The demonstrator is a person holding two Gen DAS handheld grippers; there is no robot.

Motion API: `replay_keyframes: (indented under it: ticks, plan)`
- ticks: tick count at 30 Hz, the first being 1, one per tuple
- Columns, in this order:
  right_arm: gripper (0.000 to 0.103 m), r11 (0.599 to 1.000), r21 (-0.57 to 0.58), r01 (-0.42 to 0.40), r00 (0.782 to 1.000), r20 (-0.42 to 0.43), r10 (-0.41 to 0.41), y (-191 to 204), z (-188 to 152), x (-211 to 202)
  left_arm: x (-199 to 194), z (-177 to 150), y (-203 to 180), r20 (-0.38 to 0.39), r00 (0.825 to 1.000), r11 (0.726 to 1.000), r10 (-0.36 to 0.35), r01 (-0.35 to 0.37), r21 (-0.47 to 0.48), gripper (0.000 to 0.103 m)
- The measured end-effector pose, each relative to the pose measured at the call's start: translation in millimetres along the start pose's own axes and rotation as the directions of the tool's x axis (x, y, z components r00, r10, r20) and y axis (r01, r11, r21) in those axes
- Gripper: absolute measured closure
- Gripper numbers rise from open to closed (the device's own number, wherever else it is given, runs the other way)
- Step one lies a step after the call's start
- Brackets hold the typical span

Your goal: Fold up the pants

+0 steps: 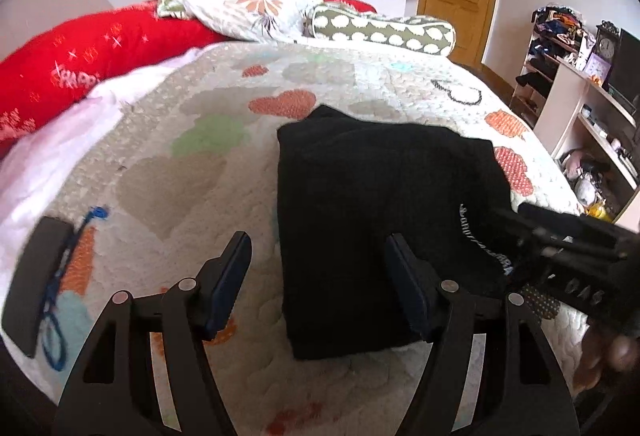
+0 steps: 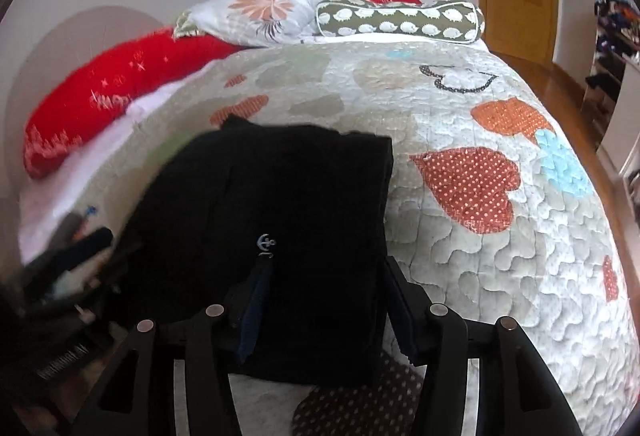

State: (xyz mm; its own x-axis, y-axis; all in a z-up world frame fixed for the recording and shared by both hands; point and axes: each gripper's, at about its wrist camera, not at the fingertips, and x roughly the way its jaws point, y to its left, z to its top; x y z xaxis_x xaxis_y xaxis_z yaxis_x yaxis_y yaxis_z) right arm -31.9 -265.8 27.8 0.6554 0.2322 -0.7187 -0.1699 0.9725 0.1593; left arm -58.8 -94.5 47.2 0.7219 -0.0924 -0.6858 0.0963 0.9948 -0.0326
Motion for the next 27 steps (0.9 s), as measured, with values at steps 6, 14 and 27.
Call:
replay_keyframes:
  ticks: [6,14,27]
  plan:
    - [0.05,0.999,-0.044,0.021,0.99,0.144,-0.014,20,-2,-52,-28,2,1,0.051,0.999,1.0,0.01,-0.01,-0.005,0.033]
    - [0.048,0.999,-0.037,0.023,0.979,0.202,-0.015,33,-4,-80,-63,1,1,0.12,0.992,0.999,0.042,-0.041,-0.012,0.033]
    - [0.045,0.998,-0.065,0.021,0.976,0.217,-0.006,50,-13,-97,-86,-5,0,0.15,0.988,0.999,0.045,-0.043,-0.02,0.033]
